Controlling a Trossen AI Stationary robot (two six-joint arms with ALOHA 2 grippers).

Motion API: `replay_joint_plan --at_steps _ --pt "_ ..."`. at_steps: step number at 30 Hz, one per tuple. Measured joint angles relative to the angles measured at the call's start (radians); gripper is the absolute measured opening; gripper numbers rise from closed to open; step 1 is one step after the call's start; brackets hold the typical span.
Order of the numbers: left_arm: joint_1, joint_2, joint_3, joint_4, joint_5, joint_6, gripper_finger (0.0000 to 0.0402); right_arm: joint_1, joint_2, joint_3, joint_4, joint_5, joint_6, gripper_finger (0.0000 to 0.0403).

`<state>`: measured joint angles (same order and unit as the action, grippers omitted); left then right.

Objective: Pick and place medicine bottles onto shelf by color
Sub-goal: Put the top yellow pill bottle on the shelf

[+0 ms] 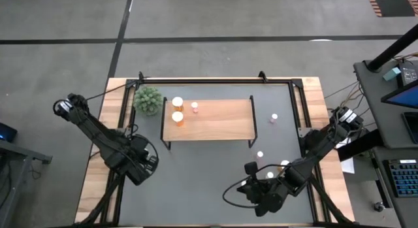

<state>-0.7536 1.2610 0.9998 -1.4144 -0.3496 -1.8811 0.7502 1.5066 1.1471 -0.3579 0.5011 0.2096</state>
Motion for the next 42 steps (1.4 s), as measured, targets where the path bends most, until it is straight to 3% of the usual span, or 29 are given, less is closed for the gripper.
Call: replay_joint_plan --at_steps 5,10,16,21,31,42 --pt "0.001 0.0 -0.058 0.079 0.004 -0.006 0.002 0.0 0.0 -0.003 0.001 0.0 0.0 0.0009" --pt "0.001 0.005 -0.133 0.162 0.028 -0.008 0.0086 0.0 0.0 -0.003 0.003 0.0 -0.001 0.0009" --pt "0.012 0.033 -0.157 0.14 0.027 -0.026 0.0171 0.0 0.0 -0.003 0.003 0.0 0.0 0.0009" --pt "0.028 0.073 -0.167 0.12 0.027 -0.025 0.0208 0.0 0.0 -0.003 0.004 -0.001 0.0 0.0009" --pt "0.033 0.122 -0.218 0.15 0.027 -0.027 0.0205 0.0 0.0 -0.003 0.006 -0.001 0.0 0.0009" --pt "0.033 0.131 -0.219 0.163 0.029 -0.025 0.0118 0.0 0.0 -0.003 0.02 -0.001 0.003 0.0009"
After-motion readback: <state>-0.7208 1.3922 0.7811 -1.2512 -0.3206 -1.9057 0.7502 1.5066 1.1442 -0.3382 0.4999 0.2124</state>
